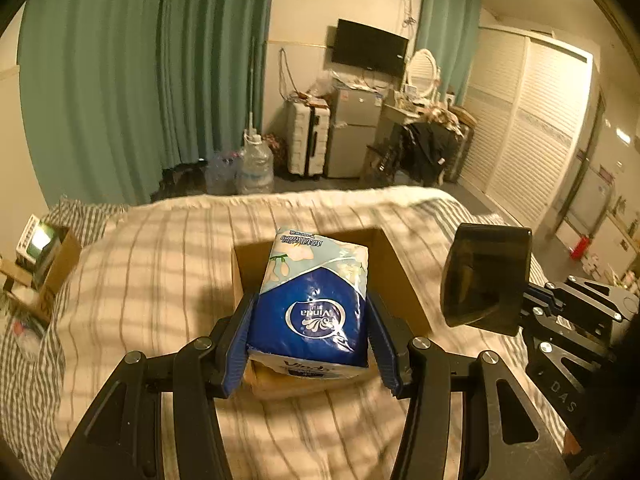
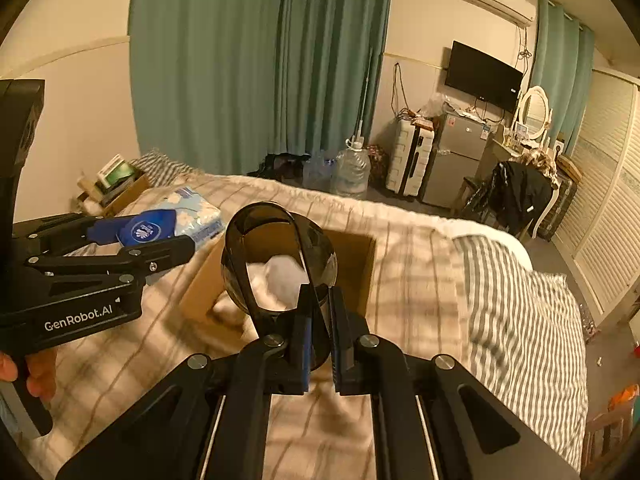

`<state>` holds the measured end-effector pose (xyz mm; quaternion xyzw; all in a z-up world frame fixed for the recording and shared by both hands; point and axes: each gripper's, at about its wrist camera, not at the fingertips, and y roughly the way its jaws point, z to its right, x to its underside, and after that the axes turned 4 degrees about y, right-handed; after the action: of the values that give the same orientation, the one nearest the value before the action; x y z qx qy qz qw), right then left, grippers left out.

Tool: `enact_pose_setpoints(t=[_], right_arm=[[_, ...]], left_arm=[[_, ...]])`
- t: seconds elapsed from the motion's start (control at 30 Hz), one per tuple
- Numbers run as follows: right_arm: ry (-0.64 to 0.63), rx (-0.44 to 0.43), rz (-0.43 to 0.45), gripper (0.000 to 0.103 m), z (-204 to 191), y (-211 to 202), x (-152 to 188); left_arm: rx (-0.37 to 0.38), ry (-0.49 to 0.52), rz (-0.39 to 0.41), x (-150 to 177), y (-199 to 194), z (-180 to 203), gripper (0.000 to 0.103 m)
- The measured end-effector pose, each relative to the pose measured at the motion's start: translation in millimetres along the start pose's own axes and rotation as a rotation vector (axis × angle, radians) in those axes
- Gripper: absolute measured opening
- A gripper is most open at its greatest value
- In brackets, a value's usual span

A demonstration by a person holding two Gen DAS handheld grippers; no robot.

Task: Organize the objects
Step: 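Carry the black stand and tissue pack into the box while both grippers open to release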

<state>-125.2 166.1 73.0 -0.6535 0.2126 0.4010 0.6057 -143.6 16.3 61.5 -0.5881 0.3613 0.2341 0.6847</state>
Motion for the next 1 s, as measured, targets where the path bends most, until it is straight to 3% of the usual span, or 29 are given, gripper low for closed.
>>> enact_pose_setpoints(t=[0.17,0.33,0.53,0.77,0.83,0.93,1.0], right_arm=[[-0.016,0.014,-0.024,0.007,10.0,46.4,-24.5],[-0.027,0.029,-0.081,0.007,18.1,107.0,-30.7],[-0.063,0.072,-0.173,0.006,25.2,174.3,-14.8],[-0.031,0.098,-0.203,0.008,31.0,203.9,9.0],[-0.009,0.072,-0.208,0.012,33.2,204.0,12.8],[-0.005,0.037,-0.203,0.025,31.7,196.4,13.0],[-0.015,0.062,-0.17,0.041,28.7,186.1,11.0]], left_arm=[[-0.003,-0.005,-0.003,-16.9,43.2,-5.3,0.054],[-0.009,0.004,-0.051,-13.6,96.2,-8.3,0.054],[-0.002,0.001,-0.13,1.7,154.5,-12.2,0.054],[0.023,-0.022,-0.176,18.4,181.4,-12.8,0.056],[0.025,-0.016,-0.173,22.0,178.7,-13.2,0.056],[0.025,-0.007,-0.167,19.5,175.5,-11.1,0.065],[-0.005,-0.031,-0.154,19.0,167.1,-15.4,0.076]])
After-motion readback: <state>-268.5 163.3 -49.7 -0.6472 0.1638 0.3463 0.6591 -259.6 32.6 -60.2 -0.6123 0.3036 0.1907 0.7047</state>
